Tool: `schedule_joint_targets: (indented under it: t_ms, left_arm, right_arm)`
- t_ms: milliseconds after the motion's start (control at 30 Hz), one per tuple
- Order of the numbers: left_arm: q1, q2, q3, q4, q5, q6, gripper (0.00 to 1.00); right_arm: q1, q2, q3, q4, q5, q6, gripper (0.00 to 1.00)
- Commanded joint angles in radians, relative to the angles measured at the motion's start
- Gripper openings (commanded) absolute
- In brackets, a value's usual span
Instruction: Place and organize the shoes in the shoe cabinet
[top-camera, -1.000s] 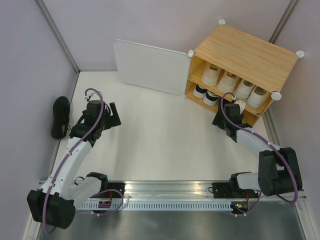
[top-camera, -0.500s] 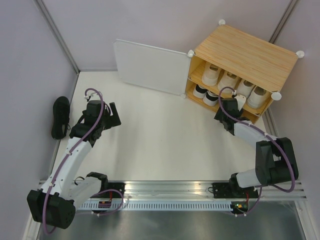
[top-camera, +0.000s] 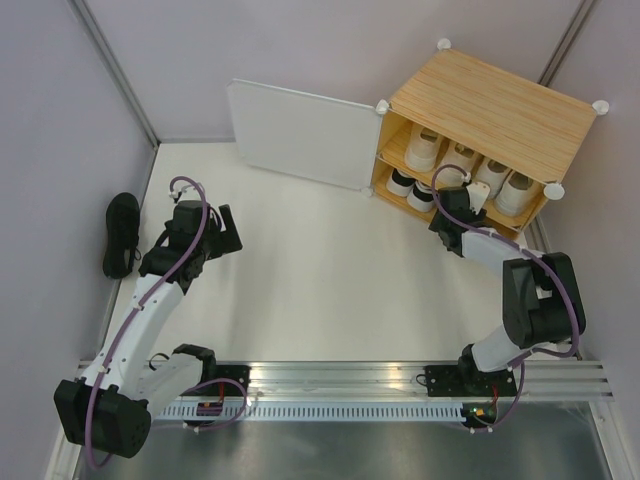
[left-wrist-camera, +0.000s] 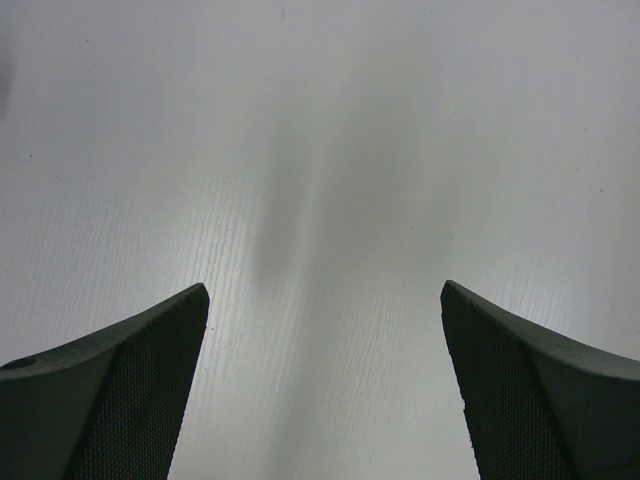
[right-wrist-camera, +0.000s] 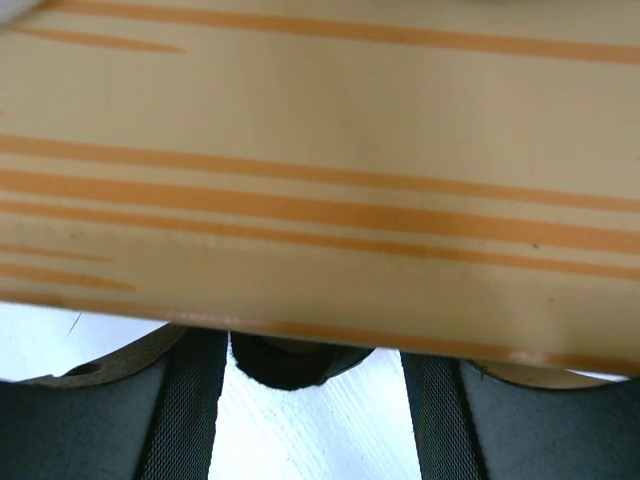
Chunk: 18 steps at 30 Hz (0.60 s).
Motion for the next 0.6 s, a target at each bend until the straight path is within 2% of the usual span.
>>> schedule_joint_targets:
  t_ms: [0, 67, 167, 267, 300, 433, 500, 567]
  left_arm:
    - [0.002, 0.0, 0.006, 0.015, 0.003, 0.019, 1.0]
    - [0.002, 0.002, 0.007, 0.015, 0.001, 0.019, 1.0]
    - [0.002, 0.003, 0.006, 0.015, 0.0, 0.019, 1.0]
    - [0.002, 0.003, 0.006, 0.015, 0.0, 0.019, 1.0]
    - [0.002, 0.003, 0.006, 0.015, 0.0, 0.019, 1.0]
    - [0.002, 0.003, 0.006, 0.013, 0.0, 0.019, 1.0]
    - [0.002, 0.003, 0.007, 0.015, 0.0, 0.019, 1.0]
    - [0.002, 0.005, 0.007, 0.015, 0.001, 0.019, 1.0]
  right_arm:
    - [-0.051, 0.08, 0.07, 0.184, 0.007, -0.033, 0.18]
    - [-0.053, 0.1, 0.076, 0.199, 0.01, -0.037, 0.19]
    - [-0.062, 0.108, 0.082, 0.199, 0.0, -0.036, 0.28]
    - [-0.065, 0.104, 0.087, 0.181, -0.03, -0.027, 0.47]
    - [-0.065, 0.102, 0.082, 0.175, -0.038, -0.019, 0.6]
    - [-0.065, 0.076, 0.064, 0.147, -0.059, 0.002, 0.85]
    - [-0.065, 0.059, 0.048, 0.137, -0.075, 0.008, 0.93]
    - [-0.065, 0.035, 0.038, 0.124, -0.087, 0.019, 0.96]
